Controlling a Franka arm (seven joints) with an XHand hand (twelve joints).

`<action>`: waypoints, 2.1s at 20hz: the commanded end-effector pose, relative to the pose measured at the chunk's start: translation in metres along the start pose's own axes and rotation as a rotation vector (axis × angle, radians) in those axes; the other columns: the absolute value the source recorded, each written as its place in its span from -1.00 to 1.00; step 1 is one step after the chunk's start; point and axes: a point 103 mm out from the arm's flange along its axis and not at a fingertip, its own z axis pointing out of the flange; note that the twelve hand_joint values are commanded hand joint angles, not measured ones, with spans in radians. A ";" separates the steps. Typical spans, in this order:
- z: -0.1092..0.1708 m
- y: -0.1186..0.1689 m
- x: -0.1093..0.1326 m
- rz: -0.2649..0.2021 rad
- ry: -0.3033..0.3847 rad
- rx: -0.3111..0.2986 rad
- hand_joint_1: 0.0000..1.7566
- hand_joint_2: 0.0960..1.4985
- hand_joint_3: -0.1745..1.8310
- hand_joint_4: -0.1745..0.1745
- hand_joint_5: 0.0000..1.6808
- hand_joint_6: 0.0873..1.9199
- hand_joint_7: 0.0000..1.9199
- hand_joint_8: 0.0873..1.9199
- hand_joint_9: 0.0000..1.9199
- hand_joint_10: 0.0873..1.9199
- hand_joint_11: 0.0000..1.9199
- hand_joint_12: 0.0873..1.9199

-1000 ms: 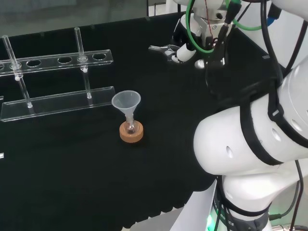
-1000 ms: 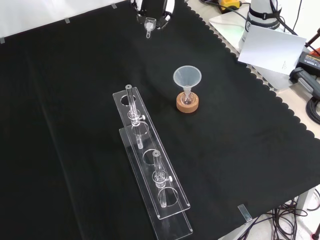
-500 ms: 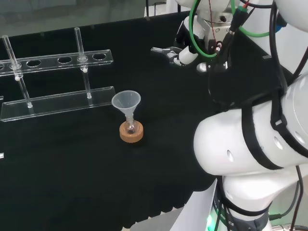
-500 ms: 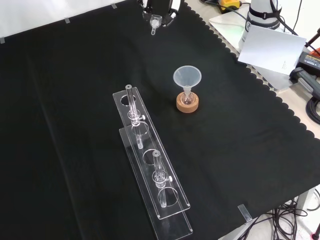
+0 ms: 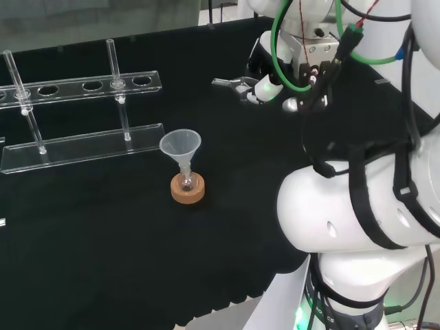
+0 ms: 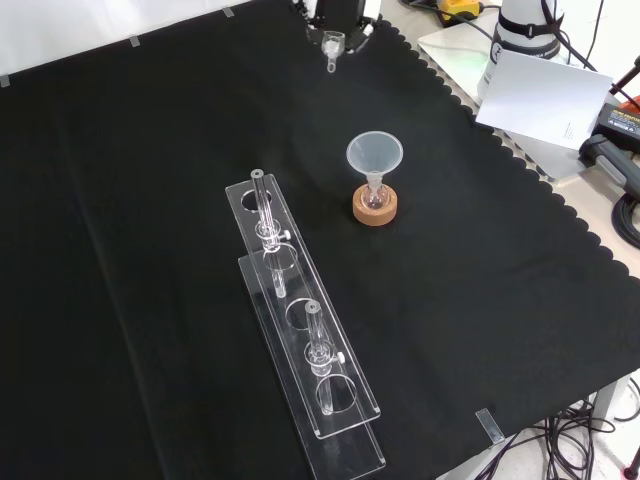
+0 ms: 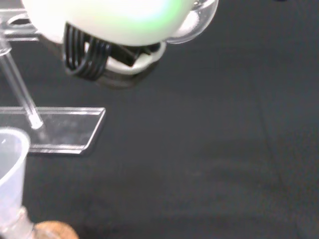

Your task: Pour all the NaCl from the weighing funnel into the round-bottom flask.

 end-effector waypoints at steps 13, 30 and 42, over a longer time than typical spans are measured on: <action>0.034 -0.010 0.045 -0.198 -0.027 0.113 0.35 -0.33 -0.13 0.26 0.78 -0.82 0.64 -0.82 0.51 -0.77 0.20 -0.19; 0.042 0.008 0.054 -0.269 -0.156 0.150 0.35 -0.33 -0.13 0.31 0.78 -0.81 0.64 -0.82 0.51 -0.77 0.20 -0.19; 0.031 0.022 0.049 -0.276 -0.240 0.160 0.35 -0.33 -0.13 0.36 0.78 -0.81 0.65 -0.82 0.51 -0.77 0.21 -0.19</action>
